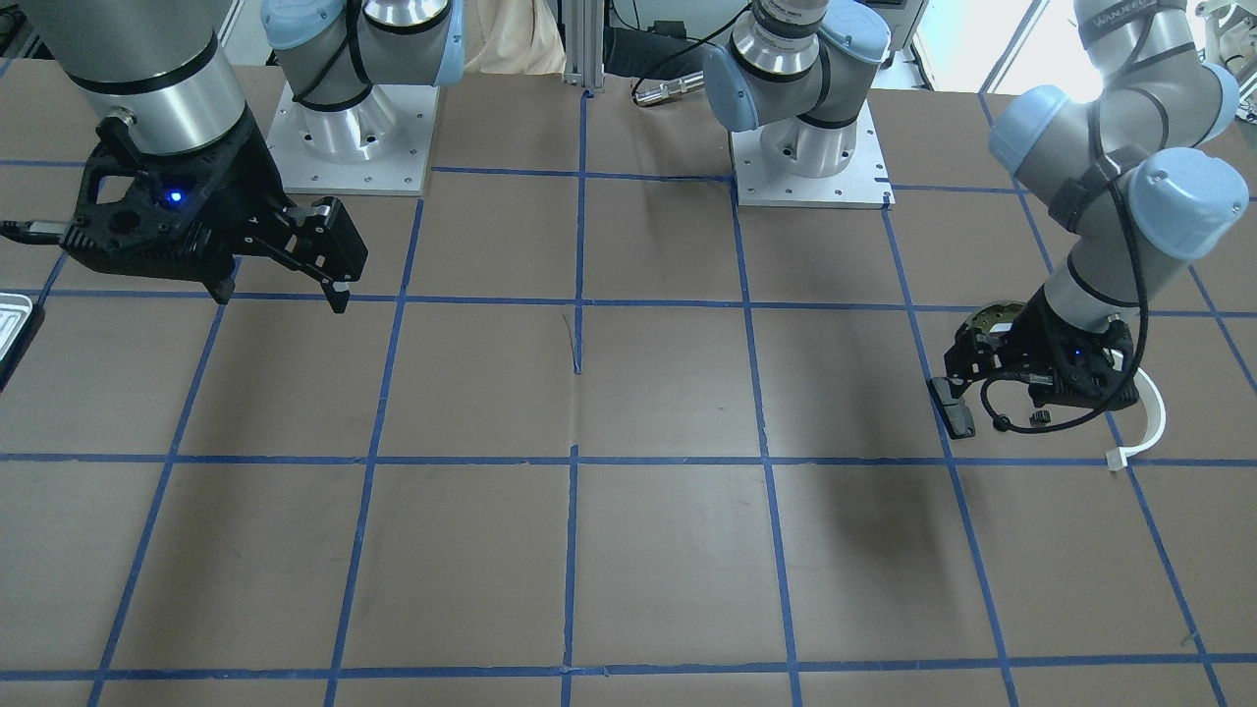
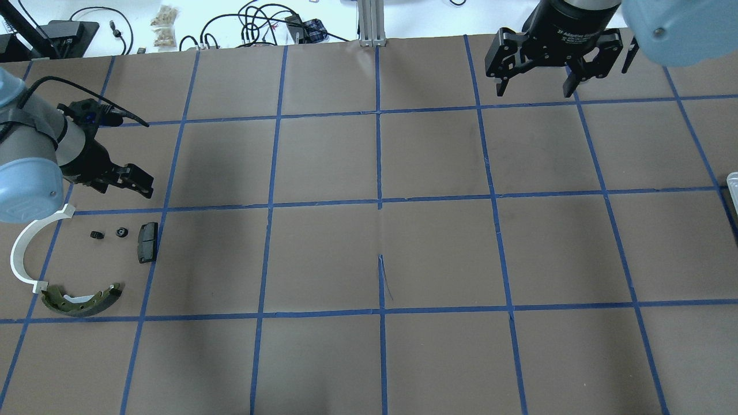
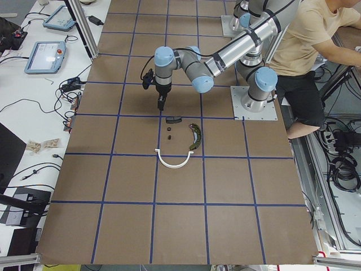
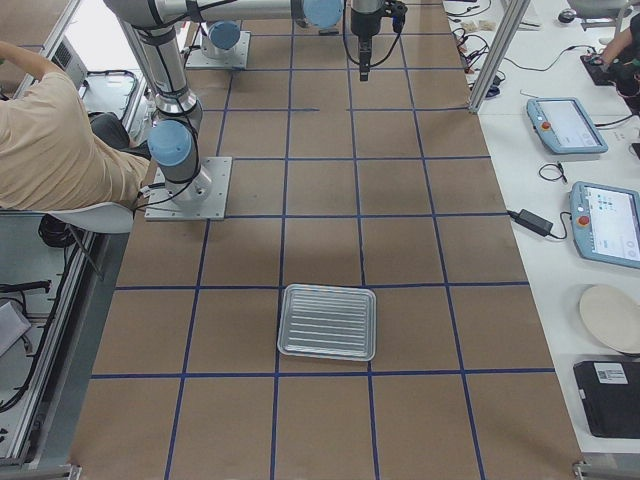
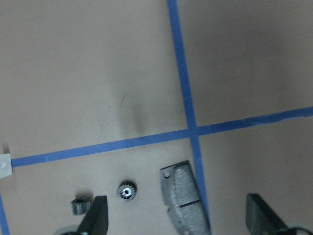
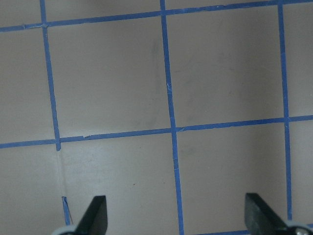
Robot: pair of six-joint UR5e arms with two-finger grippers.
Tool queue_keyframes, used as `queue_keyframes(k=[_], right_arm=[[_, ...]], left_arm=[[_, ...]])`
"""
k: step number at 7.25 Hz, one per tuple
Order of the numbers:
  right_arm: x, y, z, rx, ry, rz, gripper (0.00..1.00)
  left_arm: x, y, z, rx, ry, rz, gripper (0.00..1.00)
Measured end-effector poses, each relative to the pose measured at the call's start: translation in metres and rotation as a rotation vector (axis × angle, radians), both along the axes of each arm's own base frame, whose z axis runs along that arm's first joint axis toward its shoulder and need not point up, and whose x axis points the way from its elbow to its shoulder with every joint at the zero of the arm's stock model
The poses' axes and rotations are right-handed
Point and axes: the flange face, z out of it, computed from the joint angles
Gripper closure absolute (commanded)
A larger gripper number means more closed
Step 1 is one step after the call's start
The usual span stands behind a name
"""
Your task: Place bearing gear from tray to pile
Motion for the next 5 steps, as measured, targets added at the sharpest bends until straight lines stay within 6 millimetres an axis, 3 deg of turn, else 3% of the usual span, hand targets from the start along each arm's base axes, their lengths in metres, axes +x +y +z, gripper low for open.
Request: queue_keyframes(k=[2, 4, 5], right_arm=[[0.0, 0.0, 0.0, 0.0, 0.0, 0.0, 0.0], [0.0, 0.0, 0.0, 0.0, 0.0, 0.0, 0.0], [0.0, 0.0, 0.0, 0.0, 0.0, 0.0, 0.0]], left_arm=[[-0.076, 0.0, 0.072, 0.017, 0.022, 0.104, 0.0], [-0.161, 0.013, 0.145, 0.031, -0.001, 0.153, 0.0], [-0.188, 0.023, 0.171, 0.029, -0.013, 0.16, 0.0]])
